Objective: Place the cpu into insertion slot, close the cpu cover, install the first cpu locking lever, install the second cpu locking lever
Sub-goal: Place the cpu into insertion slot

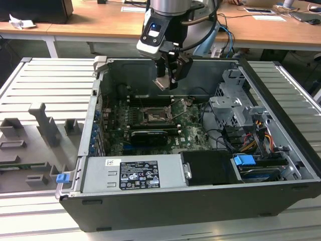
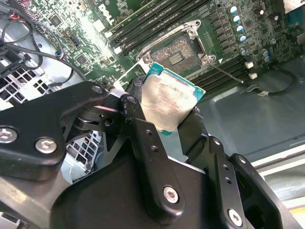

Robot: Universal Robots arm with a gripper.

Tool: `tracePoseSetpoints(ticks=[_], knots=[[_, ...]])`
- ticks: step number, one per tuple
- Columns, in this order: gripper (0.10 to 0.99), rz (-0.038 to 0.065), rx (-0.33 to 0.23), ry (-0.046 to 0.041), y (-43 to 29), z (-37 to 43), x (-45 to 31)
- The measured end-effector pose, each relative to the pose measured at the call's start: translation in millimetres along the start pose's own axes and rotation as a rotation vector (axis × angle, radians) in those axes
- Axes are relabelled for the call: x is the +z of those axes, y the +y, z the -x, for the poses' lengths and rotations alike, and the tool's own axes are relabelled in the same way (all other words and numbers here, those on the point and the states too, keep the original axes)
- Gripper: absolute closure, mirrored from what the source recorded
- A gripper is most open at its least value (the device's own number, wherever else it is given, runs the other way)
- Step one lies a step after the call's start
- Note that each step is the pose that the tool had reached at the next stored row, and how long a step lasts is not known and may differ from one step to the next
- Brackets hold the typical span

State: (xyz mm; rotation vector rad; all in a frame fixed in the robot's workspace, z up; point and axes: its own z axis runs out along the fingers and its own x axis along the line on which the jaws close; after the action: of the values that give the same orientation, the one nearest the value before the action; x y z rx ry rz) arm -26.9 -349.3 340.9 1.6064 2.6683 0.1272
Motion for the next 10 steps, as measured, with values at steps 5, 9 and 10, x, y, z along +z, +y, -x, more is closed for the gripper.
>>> tracePoseSetpoints(ticks=[5,9,10], knots=[[0.545,0.000,0.018,-0.0015,-0.1,0.0,0.6],[0.545,0.001,0.040,-0.0032,-0.1,0.0,1.4],[0.545,0.001,0.045,-0.0037,-0.1,0.0,1.6]])
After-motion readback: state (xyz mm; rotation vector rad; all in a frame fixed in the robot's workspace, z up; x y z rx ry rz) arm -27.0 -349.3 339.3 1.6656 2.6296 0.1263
